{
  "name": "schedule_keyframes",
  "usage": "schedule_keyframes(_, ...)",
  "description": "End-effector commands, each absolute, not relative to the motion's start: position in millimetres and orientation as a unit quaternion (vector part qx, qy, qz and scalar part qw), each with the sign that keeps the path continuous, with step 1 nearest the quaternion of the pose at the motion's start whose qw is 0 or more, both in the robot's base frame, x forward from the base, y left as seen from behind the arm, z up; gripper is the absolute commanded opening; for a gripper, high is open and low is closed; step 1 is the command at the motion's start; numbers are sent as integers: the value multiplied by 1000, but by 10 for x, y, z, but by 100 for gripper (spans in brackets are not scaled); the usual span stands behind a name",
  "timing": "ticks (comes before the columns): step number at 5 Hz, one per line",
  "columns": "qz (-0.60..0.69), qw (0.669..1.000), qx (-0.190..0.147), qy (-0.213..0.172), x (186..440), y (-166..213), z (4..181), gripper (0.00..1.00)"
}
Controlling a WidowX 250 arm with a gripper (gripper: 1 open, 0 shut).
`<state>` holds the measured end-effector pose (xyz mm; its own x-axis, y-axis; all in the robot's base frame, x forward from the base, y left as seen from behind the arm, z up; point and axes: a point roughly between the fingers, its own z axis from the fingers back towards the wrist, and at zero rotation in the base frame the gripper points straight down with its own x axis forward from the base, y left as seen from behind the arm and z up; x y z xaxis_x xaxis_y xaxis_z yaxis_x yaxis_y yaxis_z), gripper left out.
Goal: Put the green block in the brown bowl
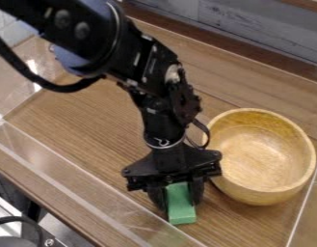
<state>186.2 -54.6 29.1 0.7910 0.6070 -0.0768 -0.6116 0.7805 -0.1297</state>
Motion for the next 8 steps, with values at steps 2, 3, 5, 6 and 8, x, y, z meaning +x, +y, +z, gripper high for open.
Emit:
schedule_keyframes(2,303,950,-81,7,1894,-519,507,0)
schedule_keyframes(3,298,951,-83,7,1894,-509,594,0)
schedule_keyframes(5,290,953,-91,-1,1950,-505,780,0)
schedule_keyframes(6,279,955,-98,-6,1990,-542,902,0)
schedule_keyframes(8,212,971,-114,-7,2100,-704,1104,0)
